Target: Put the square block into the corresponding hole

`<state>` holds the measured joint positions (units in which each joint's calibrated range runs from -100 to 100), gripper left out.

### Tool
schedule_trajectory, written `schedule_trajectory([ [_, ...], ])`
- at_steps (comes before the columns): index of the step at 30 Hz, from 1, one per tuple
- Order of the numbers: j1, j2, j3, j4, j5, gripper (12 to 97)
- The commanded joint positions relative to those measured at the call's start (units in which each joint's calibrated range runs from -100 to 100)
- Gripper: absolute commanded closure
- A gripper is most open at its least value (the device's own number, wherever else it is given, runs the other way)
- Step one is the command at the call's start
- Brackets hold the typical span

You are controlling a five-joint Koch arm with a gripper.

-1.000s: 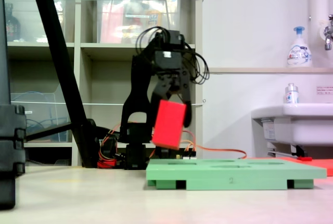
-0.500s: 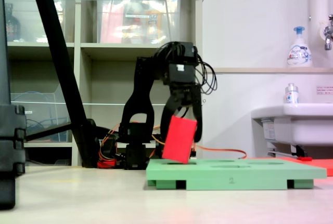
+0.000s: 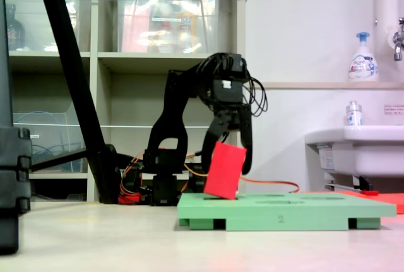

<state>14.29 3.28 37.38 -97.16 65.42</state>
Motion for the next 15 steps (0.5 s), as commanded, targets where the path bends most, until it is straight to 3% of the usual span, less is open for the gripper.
schedule_trajectory([
  [1,0.44,0.07,2.90,-2.84,0.44,77.7],
  [15,0.00,-0.91,2.60,-2.84,0.44,77.7],
])
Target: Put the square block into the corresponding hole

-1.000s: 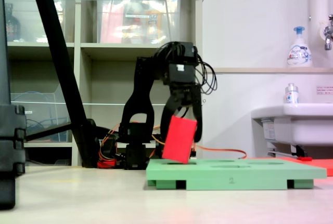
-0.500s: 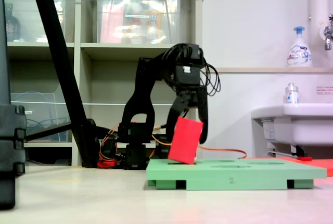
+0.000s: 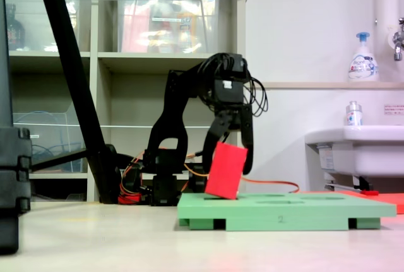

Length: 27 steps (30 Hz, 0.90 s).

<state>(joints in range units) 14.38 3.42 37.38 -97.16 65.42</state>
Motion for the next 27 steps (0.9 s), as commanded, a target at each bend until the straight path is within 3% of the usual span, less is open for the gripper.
schedule_trajectory([
  [1,-0.10,-1.19,2.60,-2.84,0.39,77.7],
  [27,0.54,-6.21,-2.79,-2.84,0.34,77.7],
])
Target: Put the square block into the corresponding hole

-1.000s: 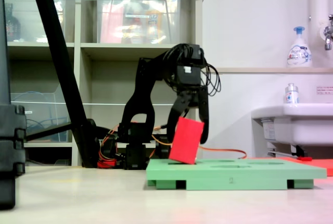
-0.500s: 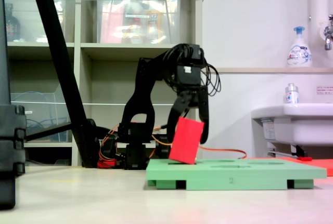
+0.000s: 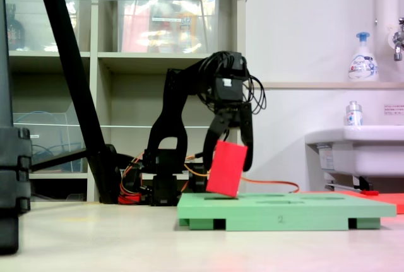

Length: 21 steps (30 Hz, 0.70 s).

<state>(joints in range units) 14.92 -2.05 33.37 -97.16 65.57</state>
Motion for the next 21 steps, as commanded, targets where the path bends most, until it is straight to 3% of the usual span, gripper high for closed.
schedule_trajectory([
  [1,0.00,-0.74,1.23,-2.84,0.20,77.7],
  [21,-0.83,3.31,5.32,-2.84,-0.05,77.5],
])
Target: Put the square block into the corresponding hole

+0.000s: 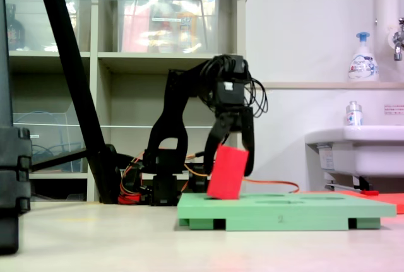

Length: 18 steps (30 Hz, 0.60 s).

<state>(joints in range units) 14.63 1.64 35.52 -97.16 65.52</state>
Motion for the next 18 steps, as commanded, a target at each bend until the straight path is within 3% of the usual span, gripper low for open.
schedule_trajectory([
  [1,-0.59,0.03,3.06,-2.84,0.00,77.5],
  [18,-0.98,11.63,3.06,-2.84,-0.39,76.6],
])
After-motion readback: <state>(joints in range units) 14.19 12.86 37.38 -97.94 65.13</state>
